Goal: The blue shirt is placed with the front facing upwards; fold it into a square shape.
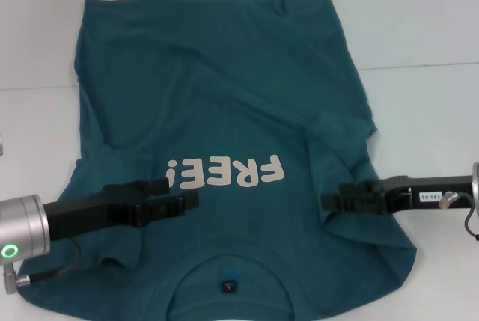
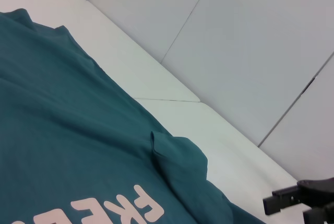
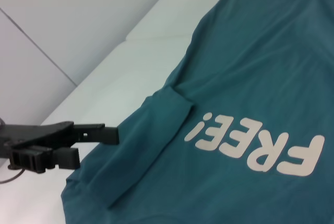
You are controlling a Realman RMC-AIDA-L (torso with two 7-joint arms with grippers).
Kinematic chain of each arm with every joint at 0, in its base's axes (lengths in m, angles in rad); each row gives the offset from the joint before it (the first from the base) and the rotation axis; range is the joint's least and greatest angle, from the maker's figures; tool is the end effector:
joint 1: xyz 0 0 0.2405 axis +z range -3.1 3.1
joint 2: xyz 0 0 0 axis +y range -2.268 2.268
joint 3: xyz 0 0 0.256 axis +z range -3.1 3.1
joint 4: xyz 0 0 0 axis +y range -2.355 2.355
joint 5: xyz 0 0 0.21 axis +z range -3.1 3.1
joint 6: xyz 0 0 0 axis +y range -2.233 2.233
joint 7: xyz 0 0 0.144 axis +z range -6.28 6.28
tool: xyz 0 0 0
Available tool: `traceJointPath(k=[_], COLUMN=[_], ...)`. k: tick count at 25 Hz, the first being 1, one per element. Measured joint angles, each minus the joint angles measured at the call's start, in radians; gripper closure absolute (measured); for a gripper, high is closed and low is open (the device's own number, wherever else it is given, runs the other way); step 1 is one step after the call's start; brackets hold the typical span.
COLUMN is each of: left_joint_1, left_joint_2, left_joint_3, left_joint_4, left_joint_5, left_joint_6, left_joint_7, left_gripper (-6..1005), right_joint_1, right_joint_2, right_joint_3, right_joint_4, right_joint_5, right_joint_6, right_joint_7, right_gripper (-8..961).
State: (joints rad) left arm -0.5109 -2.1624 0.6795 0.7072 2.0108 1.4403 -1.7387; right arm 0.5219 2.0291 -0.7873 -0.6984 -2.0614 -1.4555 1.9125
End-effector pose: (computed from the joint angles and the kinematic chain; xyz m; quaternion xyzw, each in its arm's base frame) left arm -0.2585 0.3339 -0.0226 -0.8716 -0.3933 -0.2643 0.1255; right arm 0.2812 0.3413 0.0107 -0.8741 0.4362 0.1819 0.1118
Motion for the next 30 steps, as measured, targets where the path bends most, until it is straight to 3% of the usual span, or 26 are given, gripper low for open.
traceJointPath(k=[8,16,19,30], left_joint_1=[-0.005,-0.009,-0.009,-0.010], left_joint_2=[-0.001,0.000,0.000,0.002], left_joint_3=[0.001,0.003,0.003,0.003], left_joint_4=[0.000,0.000,0.000,-0.002], left_joint_5=[-0.001,-0.002,-0.002,-0.001], left_joint_6=[0.000,0.000,0.000,0.000], left_joint_7=[0.001,0.002,0.004,0.010], left_gripper=[113,113,113,114], right_joint_1=[0.006,0.044,0.056,0.081], right_joint_2=[0.004,0.034,0.042,0.045], right_joint_3=[0.066,0.059,0.057,0.039], right_joint_4=[0.007,0.013,0.024,0.087], right_joint_5=[0.000,-0.087,-0.105,-0.107], right_joint_6=[0.150,0.311,0.339,0.395], right_joint_7=[0.005,0.078,0.081,0.073], right_gripper=[187,187,187,186])
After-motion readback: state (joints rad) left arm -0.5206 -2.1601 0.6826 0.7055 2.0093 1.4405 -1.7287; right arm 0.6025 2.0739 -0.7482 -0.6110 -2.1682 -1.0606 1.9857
